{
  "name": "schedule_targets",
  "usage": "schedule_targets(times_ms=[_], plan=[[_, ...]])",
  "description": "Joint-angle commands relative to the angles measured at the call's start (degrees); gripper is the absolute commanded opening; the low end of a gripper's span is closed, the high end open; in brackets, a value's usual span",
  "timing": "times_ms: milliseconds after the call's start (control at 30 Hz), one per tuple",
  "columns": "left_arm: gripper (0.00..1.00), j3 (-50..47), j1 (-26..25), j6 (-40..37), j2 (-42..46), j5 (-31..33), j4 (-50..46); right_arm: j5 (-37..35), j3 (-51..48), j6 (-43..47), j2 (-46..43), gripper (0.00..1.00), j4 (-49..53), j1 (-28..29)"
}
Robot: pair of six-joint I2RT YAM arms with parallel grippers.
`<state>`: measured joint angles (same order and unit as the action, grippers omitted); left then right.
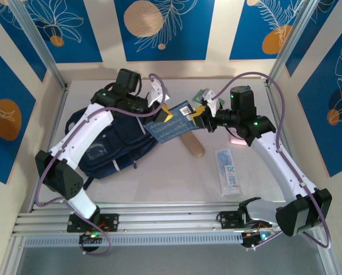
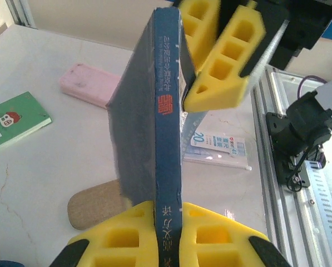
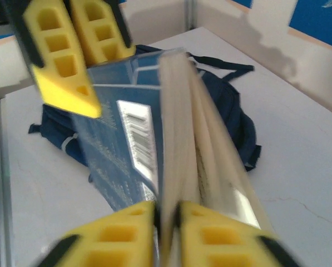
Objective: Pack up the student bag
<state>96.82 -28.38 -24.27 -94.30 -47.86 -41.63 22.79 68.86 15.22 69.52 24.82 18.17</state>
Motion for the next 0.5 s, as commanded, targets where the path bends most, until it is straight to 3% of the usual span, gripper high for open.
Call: schedule_targets(times_ms=[0,200,367,467], plan=[[0.00,-3.2,1.0,8.6,1.6,-4.8,8.9,-6.0,-0.7,-4.4,-2.3,0.46,-4.1,-0.3],[0.00,-13.4,1.2,39.2,5.0,1.4,37.9,-14.5,-4.0,-18.6,-7.3,0.65,-9.5,-1.1],[0.00,-23.4,1.2,67.3,8.2,18.2,58.4,-12.4,-3.4,-38.0,-9.3,0.64,-5.9,-2.9],[0.00,-33.5,1.1,86.6,9.6,30.3,75.6,-8.5,-6.6,-50.8,-10.7,0.63,-9.1,-3.3]])
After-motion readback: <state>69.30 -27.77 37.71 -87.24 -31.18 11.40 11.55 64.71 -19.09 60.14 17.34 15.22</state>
